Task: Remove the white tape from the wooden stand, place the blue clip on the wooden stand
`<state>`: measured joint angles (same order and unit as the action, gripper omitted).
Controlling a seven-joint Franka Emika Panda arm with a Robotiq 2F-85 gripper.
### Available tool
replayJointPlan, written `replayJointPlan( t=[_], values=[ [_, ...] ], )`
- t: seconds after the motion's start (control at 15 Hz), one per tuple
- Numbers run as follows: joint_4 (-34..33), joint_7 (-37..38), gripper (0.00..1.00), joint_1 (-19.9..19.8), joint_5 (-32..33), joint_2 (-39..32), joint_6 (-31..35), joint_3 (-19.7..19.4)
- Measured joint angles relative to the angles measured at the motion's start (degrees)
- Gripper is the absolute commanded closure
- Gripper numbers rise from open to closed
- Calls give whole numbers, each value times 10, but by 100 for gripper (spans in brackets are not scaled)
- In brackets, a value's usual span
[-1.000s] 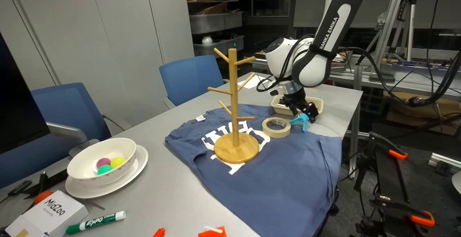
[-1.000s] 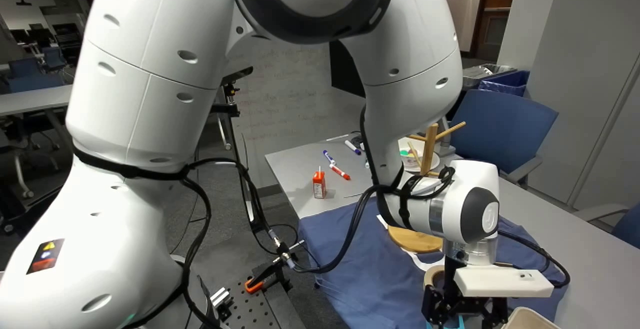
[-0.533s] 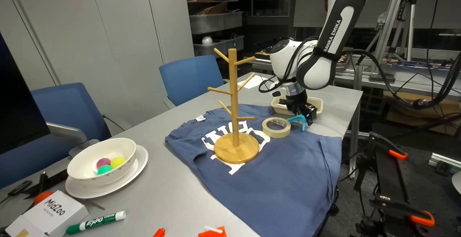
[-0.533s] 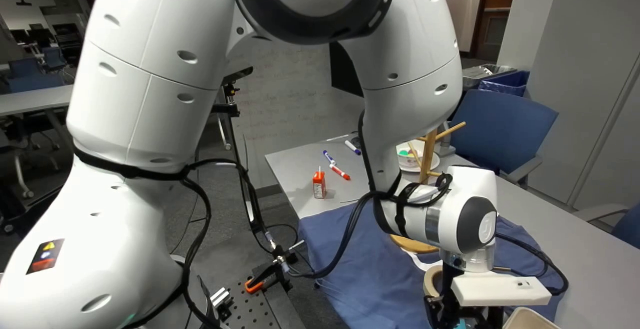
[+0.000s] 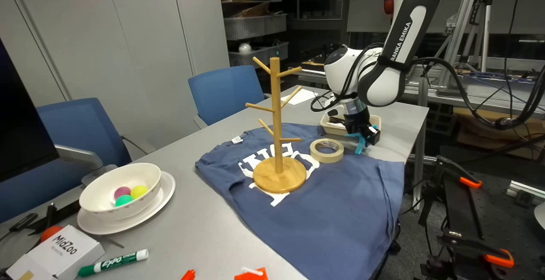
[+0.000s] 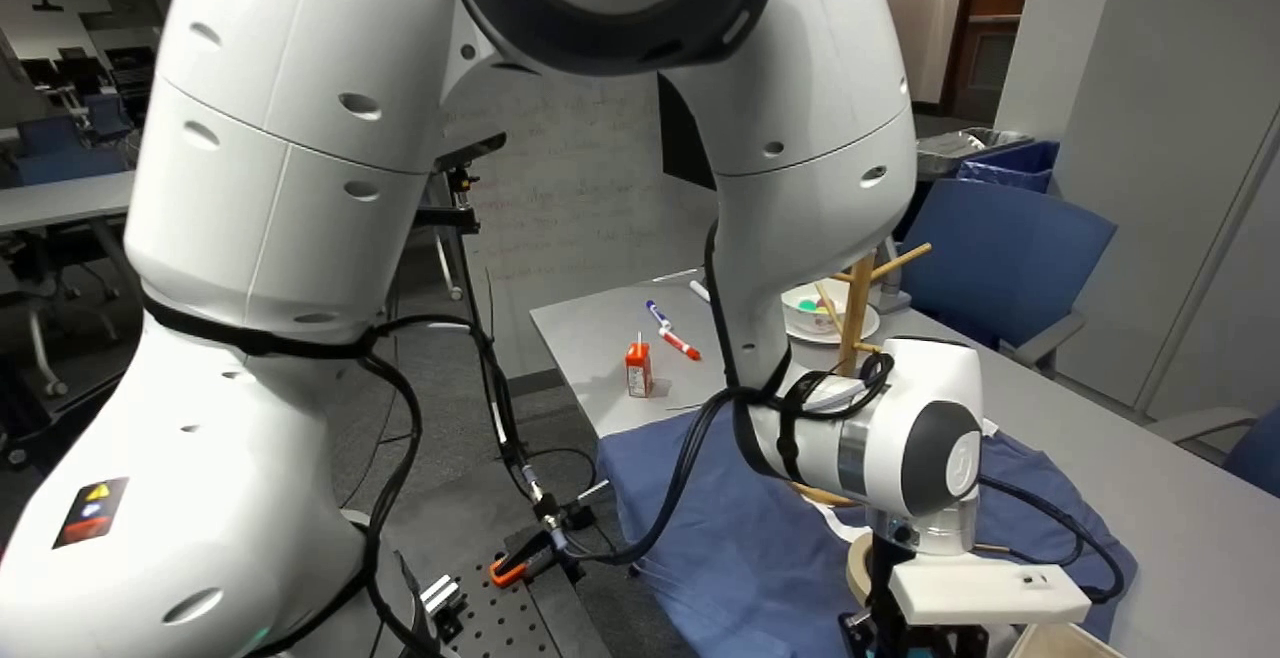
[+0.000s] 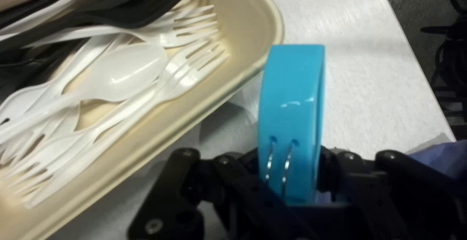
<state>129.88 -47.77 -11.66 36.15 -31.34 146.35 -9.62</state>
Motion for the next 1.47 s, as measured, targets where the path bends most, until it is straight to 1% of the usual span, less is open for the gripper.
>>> replayJointPlan(
  t=[0.47, 0.87, 1.0, 1.13, 1.27, 1.47],
  values=[
    [48, 33, 99, 4, 63, 47, 0, -4],
    [105, 46, 99, 7, 102, 114, 1, 2],
    [125, 46, 99, 7, 107, 139, 17, 9],
    [147, 45, 99, 9, 108, 164, 48, 19],
    [165, 45, 99, 15, 108, 189, 69, 30],
    [181, 45, 99, 31, 108, 224, 75, 44]
  ],
)
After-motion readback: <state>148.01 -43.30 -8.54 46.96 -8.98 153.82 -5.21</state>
